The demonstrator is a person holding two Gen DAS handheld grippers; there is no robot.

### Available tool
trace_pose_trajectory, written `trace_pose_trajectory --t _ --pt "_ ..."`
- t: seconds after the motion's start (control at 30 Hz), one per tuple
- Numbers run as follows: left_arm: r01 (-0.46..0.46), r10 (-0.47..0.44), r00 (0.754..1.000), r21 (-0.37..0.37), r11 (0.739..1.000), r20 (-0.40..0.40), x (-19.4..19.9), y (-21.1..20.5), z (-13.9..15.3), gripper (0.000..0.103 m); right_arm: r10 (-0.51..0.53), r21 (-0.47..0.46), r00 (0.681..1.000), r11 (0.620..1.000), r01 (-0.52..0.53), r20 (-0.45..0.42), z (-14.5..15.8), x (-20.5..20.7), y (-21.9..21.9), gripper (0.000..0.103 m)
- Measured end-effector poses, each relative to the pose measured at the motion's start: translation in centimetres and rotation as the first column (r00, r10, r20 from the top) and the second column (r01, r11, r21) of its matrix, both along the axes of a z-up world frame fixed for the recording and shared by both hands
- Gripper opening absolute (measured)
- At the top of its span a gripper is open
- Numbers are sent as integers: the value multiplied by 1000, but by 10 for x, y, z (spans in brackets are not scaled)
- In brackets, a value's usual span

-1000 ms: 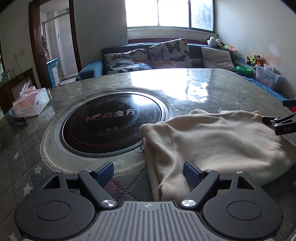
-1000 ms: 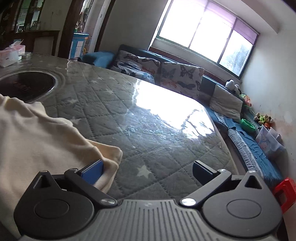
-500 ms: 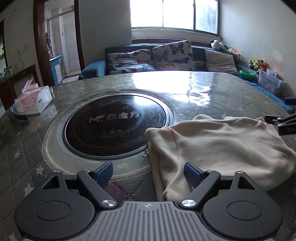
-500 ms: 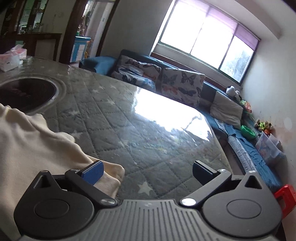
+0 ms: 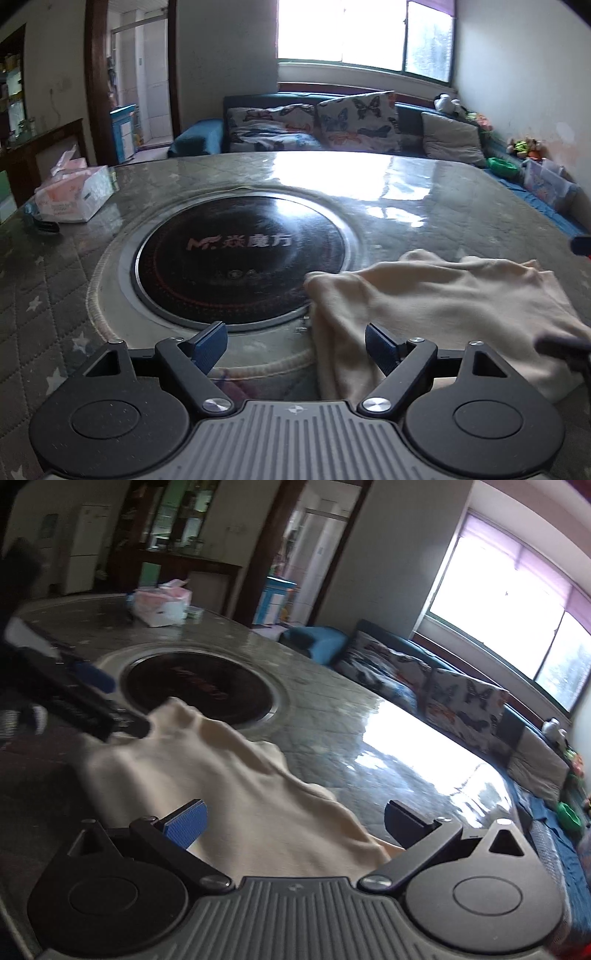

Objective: Fold clothes

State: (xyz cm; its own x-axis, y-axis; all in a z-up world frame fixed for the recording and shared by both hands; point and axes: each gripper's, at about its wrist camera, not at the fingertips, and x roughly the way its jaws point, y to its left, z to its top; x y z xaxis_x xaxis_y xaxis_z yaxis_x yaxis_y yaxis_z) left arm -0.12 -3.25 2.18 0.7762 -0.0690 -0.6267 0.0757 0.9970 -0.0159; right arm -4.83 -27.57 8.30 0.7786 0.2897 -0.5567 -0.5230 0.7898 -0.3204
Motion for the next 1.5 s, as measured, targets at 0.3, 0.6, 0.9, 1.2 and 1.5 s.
trace_pose_trajectory --t 0.3,0.6,0.9,1.2,1.5 --pt "-20 20 1000 -64 998 -12 4 16 -3 83 179 -7 983 984 -179 -32 -2 -18 46 102" --pt "-24 19 999 -114 993 -46 14 31 -2 82 300 -5 951 954 -301 -73 -8 -27 82 93" --pt "-87 66 994 -274 958 -85 5 65 17 82 376 -34 914 922 -385 -153 -21 -30 108 51" --pt "-96 25 987 -454 886 -161 0 63 11 82 354 3 919 933 -359 -172 -23 -20 108 12" --pt "-135 3 972 -546 827 -237 17 47 6 83 315 210 930 938 -276 -188 2 -4 76 8"
